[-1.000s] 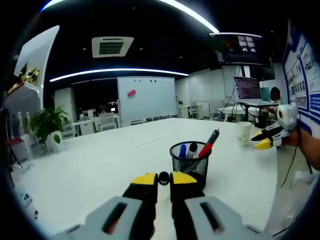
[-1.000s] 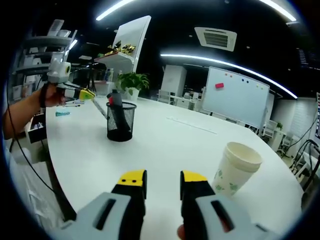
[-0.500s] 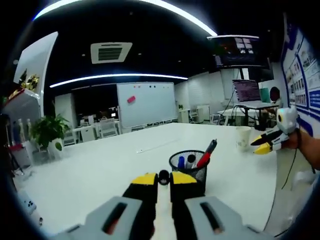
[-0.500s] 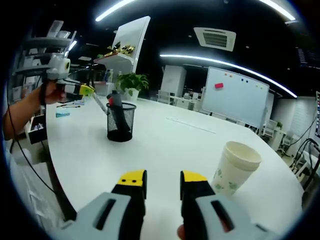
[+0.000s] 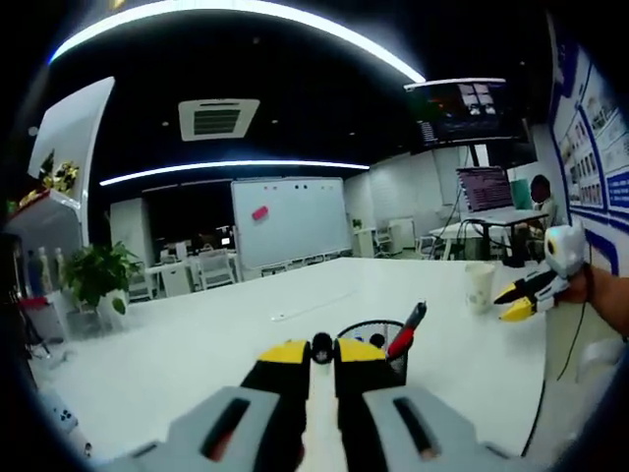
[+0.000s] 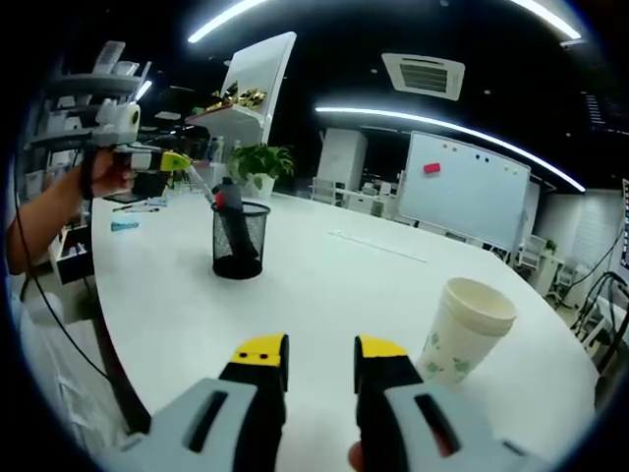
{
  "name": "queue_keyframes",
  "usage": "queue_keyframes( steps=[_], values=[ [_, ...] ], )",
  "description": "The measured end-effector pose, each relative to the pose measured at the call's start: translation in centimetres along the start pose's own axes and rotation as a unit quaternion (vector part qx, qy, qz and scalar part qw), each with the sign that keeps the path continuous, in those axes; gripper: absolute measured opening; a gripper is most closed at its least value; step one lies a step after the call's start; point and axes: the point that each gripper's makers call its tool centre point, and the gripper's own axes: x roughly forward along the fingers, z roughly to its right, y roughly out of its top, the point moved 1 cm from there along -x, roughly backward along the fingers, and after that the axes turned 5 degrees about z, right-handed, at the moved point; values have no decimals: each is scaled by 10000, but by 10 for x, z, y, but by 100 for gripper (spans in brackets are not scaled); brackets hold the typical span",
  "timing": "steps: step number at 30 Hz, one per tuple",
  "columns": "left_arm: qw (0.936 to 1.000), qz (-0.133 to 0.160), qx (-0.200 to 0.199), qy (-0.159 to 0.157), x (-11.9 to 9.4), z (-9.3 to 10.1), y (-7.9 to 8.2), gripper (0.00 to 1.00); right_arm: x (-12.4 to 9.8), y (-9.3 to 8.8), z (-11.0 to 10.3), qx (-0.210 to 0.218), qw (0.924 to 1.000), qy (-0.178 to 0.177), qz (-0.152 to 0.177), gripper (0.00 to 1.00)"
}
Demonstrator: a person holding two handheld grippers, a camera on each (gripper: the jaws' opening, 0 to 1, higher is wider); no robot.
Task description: Place the scattered laser pointers and whiteboard markers into the pen holder and stack the scattered paper cups together
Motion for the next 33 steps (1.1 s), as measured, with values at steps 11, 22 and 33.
queue_keyframes(
  steps=[11, 22, 33],
  values=[
    [9996, 191, 185, -107, 7, 5, 16, 10, -1, -1, 1, 6, 10000, -11, -3, 27],
    [9992, 288, 216, -149, 12, 7, 26, 11, -1, -3, 2, 25, 10000, -12, -21, 27],
    [9986, 374, 266, -277, 17, 13, 34, 11, -3, -2, 2, 15, 10000, -21, -24, 27]
  ],
)
